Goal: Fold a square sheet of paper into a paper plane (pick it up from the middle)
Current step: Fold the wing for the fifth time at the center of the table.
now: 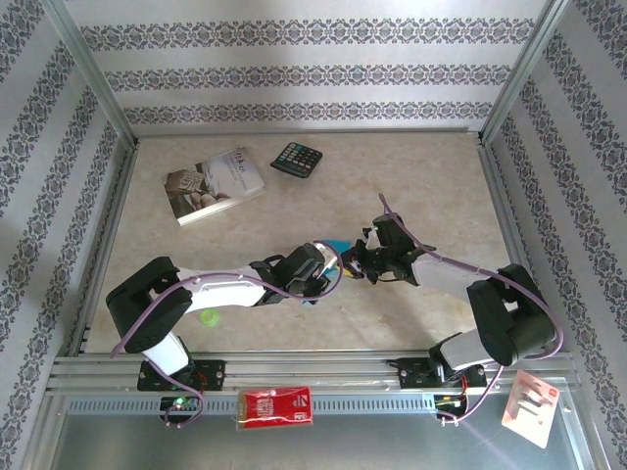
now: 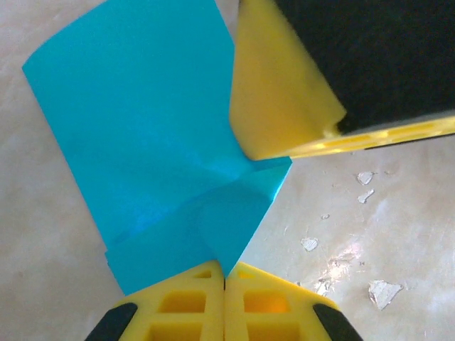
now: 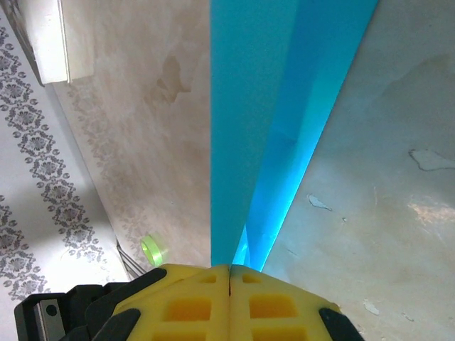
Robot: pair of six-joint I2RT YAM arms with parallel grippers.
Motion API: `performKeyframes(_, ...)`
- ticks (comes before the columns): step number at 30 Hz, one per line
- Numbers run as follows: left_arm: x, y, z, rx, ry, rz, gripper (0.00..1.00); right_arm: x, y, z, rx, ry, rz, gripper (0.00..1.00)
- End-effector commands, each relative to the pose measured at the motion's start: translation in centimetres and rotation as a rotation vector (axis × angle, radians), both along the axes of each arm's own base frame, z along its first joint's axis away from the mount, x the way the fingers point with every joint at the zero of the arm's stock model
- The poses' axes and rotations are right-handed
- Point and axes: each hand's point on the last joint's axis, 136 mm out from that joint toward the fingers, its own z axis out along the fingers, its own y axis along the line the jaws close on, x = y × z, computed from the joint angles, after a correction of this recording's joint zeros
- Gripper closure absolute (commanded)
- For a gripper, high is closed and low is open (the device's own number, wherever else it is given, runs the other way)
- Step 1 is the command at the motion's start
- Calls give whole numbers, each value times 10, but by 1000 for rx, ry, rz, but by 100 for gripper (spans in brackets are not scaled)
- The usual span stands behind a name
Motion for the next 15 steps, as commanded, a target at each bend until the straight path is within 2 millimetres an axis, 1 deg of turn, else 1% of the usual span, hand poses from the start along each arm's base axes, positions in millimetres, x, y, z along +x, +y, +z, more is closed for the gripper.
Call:
performKeyframes(1,-2,1,12,3,-13,-19,91,5,-2,2,-13,-5,12,96)
performKeyframes(3,-1,4,11,19,-25,-23,86,4,-2,3,-8,-2,12,97)
performKeyframes(9,2,13,13,67,-94,-51,63,3,0,11,25,9,5,98)
performKeyframes(15,-1,9,11,106,-126,-124,48,4,1,17,44,14,-4,98)
